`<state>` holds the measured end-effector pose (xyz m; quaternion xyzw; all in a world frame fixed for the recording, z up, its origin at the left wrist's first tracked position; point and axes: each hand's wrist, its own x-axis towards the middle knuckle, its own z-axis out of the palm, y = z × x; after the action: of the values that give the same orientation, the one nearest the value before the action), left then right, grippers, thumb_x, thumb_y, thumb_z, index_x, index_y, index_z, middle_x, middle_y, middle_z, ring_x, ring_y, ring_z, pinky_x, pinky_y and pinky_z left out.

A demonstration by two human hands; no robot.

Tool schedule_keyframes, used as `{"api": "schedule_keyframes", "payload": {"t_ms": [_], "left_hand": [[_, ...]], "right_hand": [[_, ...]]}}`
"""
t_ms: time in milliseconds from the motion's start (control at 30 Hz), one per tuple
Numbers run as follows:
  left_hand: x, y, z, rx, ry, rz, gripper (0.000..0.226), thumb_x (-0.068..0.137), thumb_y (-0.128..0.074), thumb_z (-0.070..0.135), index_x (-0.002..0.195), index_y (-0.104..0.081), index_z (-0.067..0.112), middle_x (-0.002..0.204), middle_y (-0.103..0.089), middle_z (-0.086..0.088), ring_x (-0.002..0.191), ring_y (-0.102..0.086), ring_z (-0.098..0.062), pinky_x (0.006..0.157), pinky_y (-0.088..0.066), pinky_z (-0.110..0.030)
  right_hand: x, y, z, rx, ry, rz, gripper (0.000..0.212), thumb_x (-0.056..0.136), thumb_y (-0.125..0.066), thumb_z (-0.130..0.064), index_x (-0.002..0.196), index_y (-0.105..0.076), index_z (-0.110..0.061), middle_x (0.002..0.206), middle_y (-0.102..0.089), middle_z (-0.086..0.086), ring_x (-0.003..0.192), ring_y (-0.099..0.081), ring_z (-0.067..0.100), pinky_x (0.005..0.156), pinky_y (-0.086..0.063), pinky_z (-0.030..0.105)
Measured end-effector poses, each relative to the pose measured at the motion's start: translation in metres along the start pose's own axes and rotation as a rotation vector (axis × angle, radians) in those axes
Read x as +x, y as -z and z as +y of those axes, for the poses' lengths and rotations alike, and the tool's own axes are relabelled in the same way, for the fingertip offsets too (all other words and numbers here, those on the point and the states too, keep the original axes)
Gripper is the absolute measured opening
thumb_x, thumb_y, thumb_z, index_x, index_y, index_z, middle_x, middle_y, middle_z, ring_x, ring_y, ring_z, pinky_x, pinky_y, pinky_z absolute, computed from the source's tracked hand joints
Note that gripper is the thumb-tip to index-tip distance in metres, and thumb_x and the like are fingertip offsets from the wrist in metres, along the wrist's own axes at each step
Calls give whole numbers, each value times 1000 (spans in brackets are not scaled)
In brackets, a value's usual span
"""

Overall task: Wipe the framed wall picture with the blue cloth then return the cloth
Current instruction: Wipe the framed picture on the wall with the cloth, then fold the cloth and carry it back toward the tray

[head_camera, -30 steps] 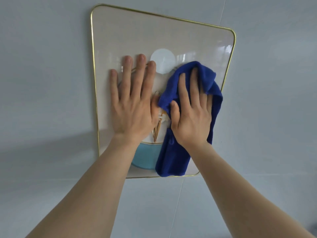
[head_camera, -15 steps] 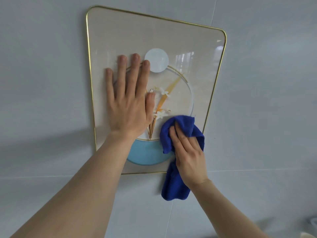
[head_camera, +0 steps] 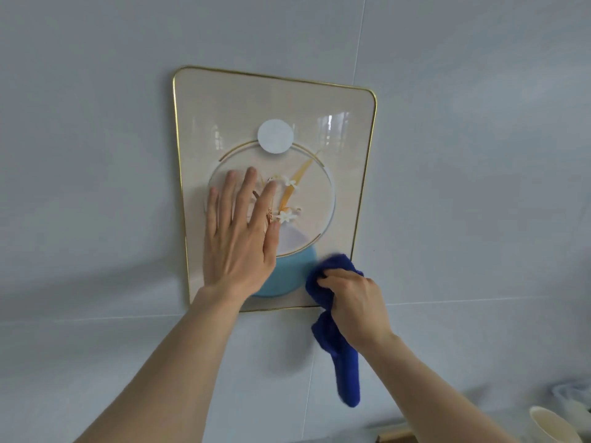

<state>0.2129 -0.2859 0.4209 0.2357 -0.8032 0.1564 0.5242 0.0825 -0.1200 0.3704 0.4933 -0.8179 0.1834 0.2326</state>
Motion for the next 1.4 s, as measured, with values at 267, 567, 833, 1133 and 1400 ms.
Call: {"api": "schedule_keyframes", "payload": {"t_ms": [267, 567, 833, 1133, 1400], "left_hand": [[-56, 35, 26, -381, 141, -297, 52, 97, -42, 50, 139, -56, 23, 131, -66, 2, 122, -59, -24, 101, -47, -41], [-85, 61, 62, -859, 473, -929, 57, 75, -69, 71, 112, -61, 28, 112, -72, 9, 102, -70, -10, 91, -59, -39], [-99, 70, 63, -966, 591, -888, 25, 96, -69, 30, 114, -66, 13, 90, -76, 4, 83, -72, -13, 72, -54, -24], [-97, 76, 59, -1246, 988, -603, 21, 98, -70, 29, 114, -64, 17, 104, -79, -2, 100, -75, -19, 83, -65, -36], [-103, 78, 43, -1233, 1091, -586, 46, 90, -79, 13, 117, -41, 10, 97, -75, -3, 101, -73, -29, 84, -64, -43]], "right_hand": [[-21, 33, -7, 368, -355, 59, 54, 75, -46, 12, 94, -86, -20, 99, -81, 2, 94, -72, 27, 80, -60, 34], [-18, 85, -34, 808, -610, 50, 46, 71, -58, 11, 71, -76, -31, 78, -76, -14, 78, -68, 4, 58, -51, 19], [-20, 90, -45, 1129, -764, -14, 28, 74, -85, 1, 95, -76, -16, 100, -79, 13, 99, -74, 31, 87, -64, 43], [-53, 72, -48, 1253, -809, -534, 61, 74, -88, -54, 117, -73, -14, 114, -79, 10, 106, -75, 33, 79, -66, 49], [-63, 53, -54, 1298, -812, -305, 23, 85, -85, -7, 105, -74, -6, 106, -79, 15, 96, -76, 29, 69, -66, 39]]}}
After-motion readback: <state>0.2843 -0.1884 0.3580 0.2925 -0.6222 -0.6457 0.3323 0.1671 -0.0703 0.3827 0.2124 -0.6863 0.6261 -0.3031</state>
